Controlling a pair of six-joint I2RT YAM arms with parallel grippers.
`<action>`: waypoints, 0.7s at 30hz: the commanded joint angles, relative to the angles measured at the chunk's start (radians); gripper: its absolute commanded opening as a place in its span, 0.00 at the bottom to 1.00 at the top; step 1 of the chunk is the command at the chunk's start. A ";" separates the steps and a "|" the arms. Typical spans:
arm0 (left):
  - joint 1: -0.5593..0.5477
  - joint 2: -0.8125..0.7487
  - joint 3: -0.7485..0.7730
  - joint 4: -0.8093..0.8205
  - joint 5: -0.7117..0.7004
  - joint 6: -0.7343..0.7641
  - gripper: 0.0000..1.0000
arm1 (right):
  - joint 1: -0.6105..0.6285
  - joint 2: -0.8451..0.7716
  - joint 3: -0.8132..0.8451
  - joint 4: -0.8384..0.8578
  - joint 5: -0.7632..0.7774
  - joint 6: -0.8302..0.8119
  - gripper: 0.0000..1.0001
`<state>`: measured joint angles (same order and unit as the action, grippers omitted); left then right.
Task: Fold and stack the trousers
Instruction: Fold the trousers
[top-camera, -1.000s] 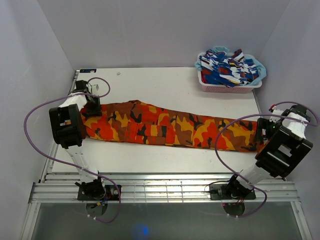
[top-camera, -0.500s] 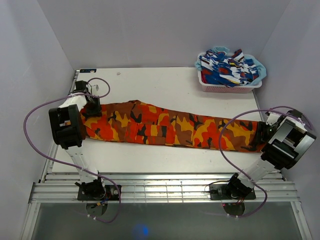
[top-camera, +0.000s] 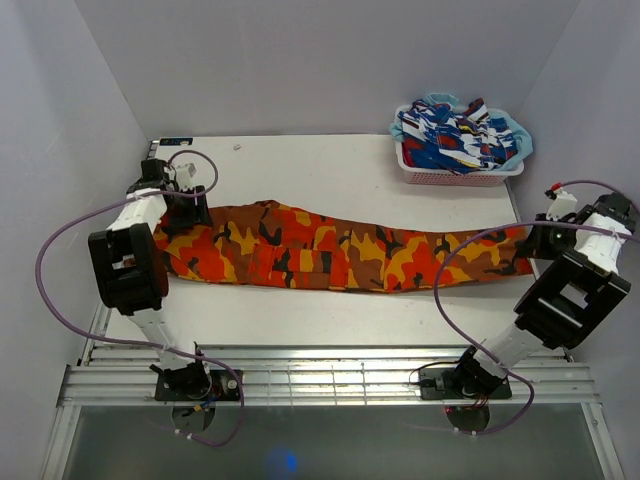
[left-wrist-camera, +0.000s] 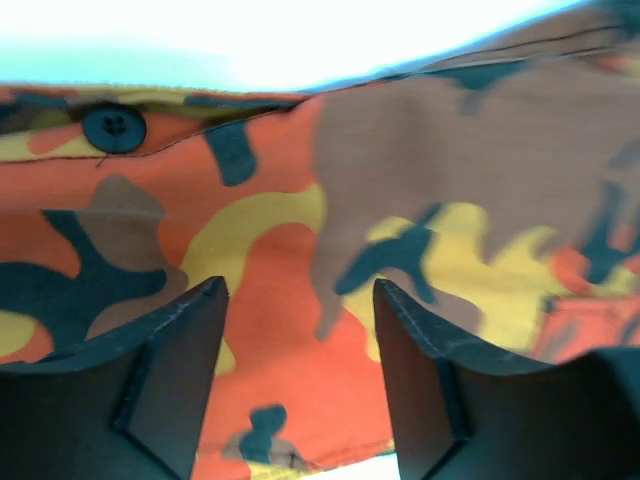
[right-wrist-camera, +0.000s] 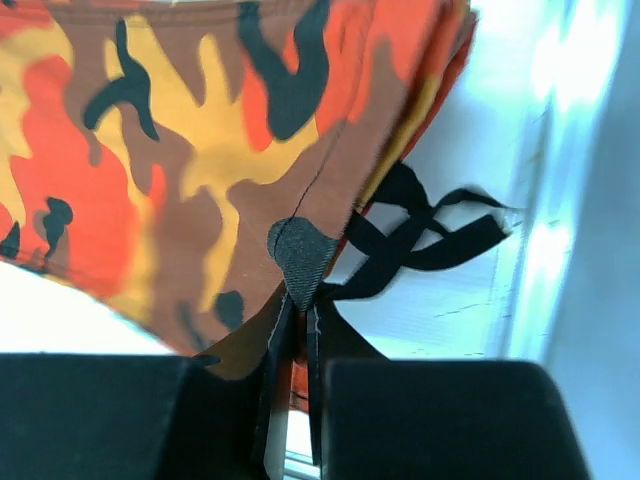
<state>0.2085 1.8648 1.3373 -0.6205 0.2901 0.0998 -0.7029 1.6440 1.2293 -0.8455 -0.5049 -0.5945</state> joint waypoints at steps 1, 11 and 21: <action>0.006 -0.145 0.000 0.025 0.101 0.028 0.72 | -0.004 -0.052 0.084 -0.078 -0.024 -0.062 0.08; 0.006 -0.228 -0.009 0.024 0.098 0.064 0.86 | -0.079 -0.061 0.272 -0.167 -0.014 -0.174 0.08; 0.017 -0.191 -0.085 -0.033 0.089 0.040 0.90 | 0.021 -0.032 0.408 -0.276 -0.248 -0.108 0.08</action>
<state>0.2150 1.6741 1.2892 -0.6292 0.3763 0.1444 -0.7486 1.6123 1.5986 -1.0687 -0.5930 -0.7338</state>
